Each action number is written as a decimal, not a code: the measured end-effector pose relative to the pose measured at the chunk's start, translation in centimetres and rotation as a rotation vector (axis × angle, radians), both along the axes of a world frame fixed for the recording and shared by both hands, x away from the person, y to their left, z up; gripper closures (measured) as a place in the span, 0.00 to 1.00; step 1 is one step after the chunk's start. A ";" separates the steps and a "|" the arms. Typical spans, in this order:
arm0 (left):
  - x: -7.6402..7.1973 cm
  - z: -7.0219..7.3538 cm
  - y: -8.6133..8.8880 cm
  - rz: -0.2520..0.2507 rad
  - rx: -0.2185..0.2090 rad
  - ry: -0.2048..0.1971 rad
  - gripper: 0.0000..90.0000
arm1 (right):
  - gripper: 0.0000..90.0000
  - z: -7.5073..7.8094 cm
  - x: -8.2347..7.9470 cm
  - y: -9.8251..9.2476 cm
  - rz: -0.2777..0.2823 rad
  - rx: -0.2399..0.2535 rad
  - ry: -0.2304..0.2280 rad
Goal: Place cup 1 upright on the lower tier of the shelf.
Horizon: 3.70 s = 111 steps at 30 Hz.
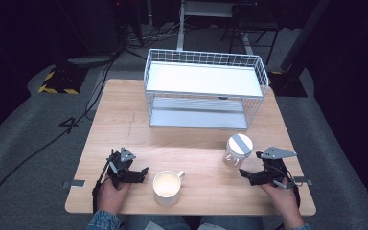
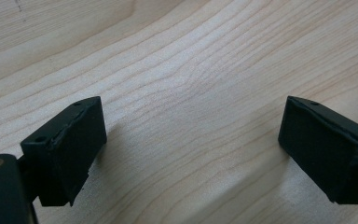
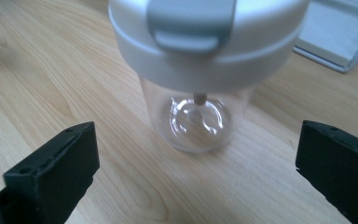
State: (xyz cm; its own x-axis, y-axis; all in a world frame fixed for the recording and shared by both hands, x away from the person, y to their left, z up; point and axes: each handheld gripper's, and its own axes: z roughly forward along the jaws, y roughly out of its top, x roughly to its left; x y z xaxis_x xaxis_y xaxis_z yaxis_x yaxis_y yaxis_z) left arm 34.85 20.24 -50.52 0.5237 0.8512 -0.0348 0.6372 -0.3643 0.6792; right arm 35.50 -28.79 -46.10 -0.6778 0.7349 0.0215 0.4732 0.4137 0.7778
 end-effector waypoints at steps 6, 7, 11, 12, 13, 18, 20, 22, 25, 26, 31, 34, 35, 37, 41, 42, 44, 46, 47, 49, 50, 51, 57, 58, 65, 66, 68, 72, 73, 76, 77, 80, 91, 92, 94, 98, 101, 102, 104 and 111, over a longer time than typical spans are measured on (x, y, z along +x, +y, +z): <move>0.0 0.0 0.0 0.000 0.001 -0.001 0.09 | 0.00 0.2 0.7 1.0 0.022 0.014 -0.022; 0.0 0.0 0.0 0.000 0.001 -0.001 0.09 | 0.00 0.2 0.8 1.1 0.021 0.017 -0.023; 0.0 0.0 0.0 -0.001 0.002 -0.001 0.09 | 0.00 0.1 1.8 1.9 0.025 0.022 -0.029; 0.0 0.0 0.0 -0.001 0.002 -0.001 0.09 | 0.00 0.1 1.8 1.9 0.025 0.022 -0.029; 0.0 0.0 0.0 -0.001 0.002 -0.002 0.09 | 0.00 0.1 2.0 2.1 0.025 0.022 -0.032; 0.0 0.0 0.0 -0.001 0.002 -0.001 0.09 | 0.00 -0.3 2.8 2.9 0.027 0.007 -0.052; 0.0 0.0 0.0 0.000 0.001 -0.001 0.09 | 0.00 -0.6 3.1 3.0 0.027 0.017 -0.045; 0.0 0.0 0.0 0.000 0.001 -0.001 0.09 | 0.00 -0.9 3.3 3.1 0.019 0.030 -0.033; 0.0 0.0 0.0 -0.001 0.002 -0.003 0.09 | 0.00 -1.4 3.7 3.0 0.000 0.062 -0.031; 0.0 0.0 0.0 -0.001 0.002 -0.003 0.09 | 0.00 -1.4 3.7 3.0 0.000 0.062 -0.031; 0.0 0.0 0.0 -0.001 0.001 -0.002 0.09 | 0.02 -2.0 3.7 2.8 -0.007 0.084 -0.054; 0.0 0.0 0.0 0.000 0.001 -0.001 0.09 | 0.09 -2.2 3.5 2.8 -0.006 0.087 -0.075; 0.0 0.0 0.0 0.000 0.001 -0.001 0.09 | 0.09 -2.2 3.5 2.8 -0.006 0.087 -0.075; 0.0 0.0 0.0 0.000 0.000 0.000 0.09 | 0.17 -2.3 3.4 2.8 -0.003 0.080 -0.093; 0.0 0.0 0.0 0.000 0.001 -0.001 0.09 | 0.17 -2.3 3.3 2.8 -0.004 0.075 -0.109; 0.0 0.0 0.0 0.000 0.001 -0.002 0.09 | 0.18 -2.3 3.3 2.8 -0.002 0.075 -0.114; 0.0 0.0 0.0 0.000 0.001 -0.002 0.09 | 0.21 -2.2 3.2 2.8 0.000 0.078 -0.121; 0.0 0.0 0.0 0.000 0.001 -0.002 0.09 | 0.21 -2.2 3.2 2.8 -0.001 0.074 -0.125; 0.0 0.0 0.0 -0.001 0.001 -0.002 0.09 | 0.21 -2.2 3.2 2.8 0.001 0.073 -0.124; 0.0 0.0 0.0 -0.001 0.001 -0.002 0.09 | 0.21 -2.2 3.2 2.8 0.002 0.072 -0.125; 0.0 0.0 0.0 0.000 0.000 0.000 0.09 | 0.21 -2.2 3.2 2.8 0.002 0.073 -0.125; 0.0 0.0 0.0 0.000 0.001 -0.002 0.09 | 0.21 -2.2 3.2 2.8 0.003 0.072 -0.124; 0.0 0.0 0.0 0.000 0.001 -0.001 0.09 | 0.21 -2.1 3.1 2.9 0.007 0.070 -0.130; 0.0 0.0 0.0 0.000 0.001 -0.001 0.09 | 0.21 -2.1 3.1 2.9 0.007 0.070 -0.130; 0.0 0.0 0.0 0.000 0.001 -0.003 0.09 | 0.21 -2.0 3.0 3.1 0.011 0.086 -0.137; 0.0 0.0 0.0 -0.001 0.002 -0.001 0.09 | 0.21 -2.0 3.0 3.1 0.011 0.086 -0.137; 0.0 0.0 0.0 0.000 0.001 -0.003 0.09 | 0.21 -1.8 3.0 3.1 0.011 0.089 -0.145; 0.0 0.0 0.0 -0.001 0.002 -0.002 0.09 | 0.21 -1.1 3.1 3.4 0.017 0.086 -0.159; 0.0 0.0 0.0 0.000 0.001 -0.003 0.09 | 0.21 -0.9 3.1 3.4 0.018 0.084 -0.161; 0.0 0.0 0.0 0.000 0.000 -0.001 0.09 | 0.21 -0.2 3.3 3.6 0.024 0.088 -0.170; 0.0 0.0 0.0 0.000 0.000 -0.001 0.09 | 0.21 0.0 3.4 3.7 0.026 0.088 -0.172; 0.0 0.0 0.0 0.000 0.000 -0.001 0.09 | 0.21 0.8 3.8 4.1 0.038 0.083 -0.178; 0.0 0.0 0.0 0.000 0.001 -0.002 0.09 | 0.21 3.1 5.3 5.7 0.061 0.073 -0.194; 0.0 0.0 0.0 -0.001 0.001 -0.002 0.09 | 0.21 3.3 5.4 5.8 0.064 0.075 -0.193; 0.0 0.0 0.0 0.000 0.001 -0.002 0.09 | 0.21 3.5 5.8 6.2 0.068 0.072 -0.193; 0.0 0.0 0.0 0.000 0.001 -0.002 0.09 | 0.21 3.8 6.5 6.7 0.075 0.069 -0.193; 0.0 0.0 0.0 0.000 0.001 -0.002 0.09 | 0.21 4.0 7.2 7.0 0.074 0.076 -0.182; 0.0 0.0 0.0 0.000 0.001 -0.002 0.09 | 0.21 4.0 7.5 7.2 0.076 0.073 -0.182; 0.0 0.0 0.0 -0.001 0.001 -0.002 0.09 | 0.21 4.1 7.9 7.5 0.077 0.077 -0.180; 0.0 0.0 0.0 0.000 0.000 -0.002 0.09 | 0.21 4.2 9.7 9.0 0.089 0.068 -0.180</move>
